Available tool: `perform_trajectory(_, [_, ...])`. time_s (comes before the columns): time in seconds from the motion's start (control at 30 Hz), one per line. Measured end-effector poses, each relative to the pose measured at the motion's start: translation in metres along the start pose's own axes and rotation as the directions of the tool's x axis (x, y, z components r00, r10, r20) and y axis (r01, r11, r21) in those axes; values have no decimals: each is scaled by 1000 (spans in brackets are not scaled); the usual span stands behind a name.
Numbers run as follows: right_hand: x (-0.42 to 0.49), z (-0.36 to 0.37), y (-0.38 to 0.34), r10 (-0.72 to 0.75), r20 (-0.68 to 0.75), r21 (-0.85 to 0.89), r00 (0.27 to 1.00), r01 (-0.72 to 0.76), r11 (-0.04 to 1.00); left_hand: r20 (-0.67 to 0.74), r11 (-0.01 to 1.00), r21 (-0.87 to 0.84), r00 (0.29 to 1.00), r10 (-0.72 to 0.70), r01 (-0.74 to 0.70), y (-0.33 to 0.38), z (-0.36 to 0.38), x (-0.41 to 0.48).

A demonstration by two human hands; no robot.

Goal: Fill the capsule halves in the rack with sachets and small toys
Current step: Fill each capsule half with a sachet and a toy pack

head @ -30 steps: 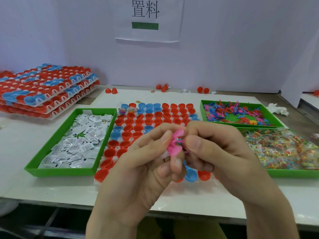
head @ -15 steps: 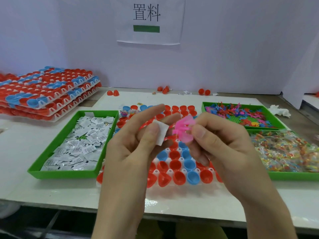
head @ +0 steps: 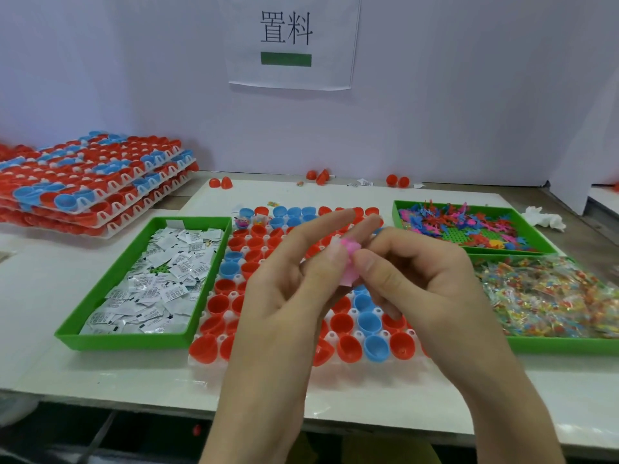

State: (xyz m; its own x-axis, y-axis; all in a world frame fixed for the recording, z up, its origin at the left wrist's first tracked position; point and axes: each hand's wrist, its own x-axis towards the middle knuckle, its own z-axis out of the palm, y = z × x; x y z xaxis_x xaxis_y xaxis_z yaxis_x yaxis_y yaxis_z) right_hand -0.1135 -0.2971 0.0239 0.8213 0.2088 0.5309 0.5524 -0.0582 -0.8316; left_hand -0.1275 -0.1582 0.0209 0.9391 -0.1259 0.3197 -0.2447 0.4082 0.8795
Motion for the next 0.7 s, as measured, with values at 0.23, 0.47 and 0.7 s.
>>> perform_trajectory(0.23, [1,-30,22,105,-222,-195,969,-149,969,-30,999,-46,999,-18,16,-3,-3,-2])
perform_trajectory(0.47, [-25,-116,87,426,-512,-516,746,-663,542,-92,999,-44,996,0,-4,-6,-8,-1])
perform_trajectory(0.7, [-25,-118,98,458,-448,-577,768,-640,508,-84,999,-32,996,19,-22,-10,-8,0])
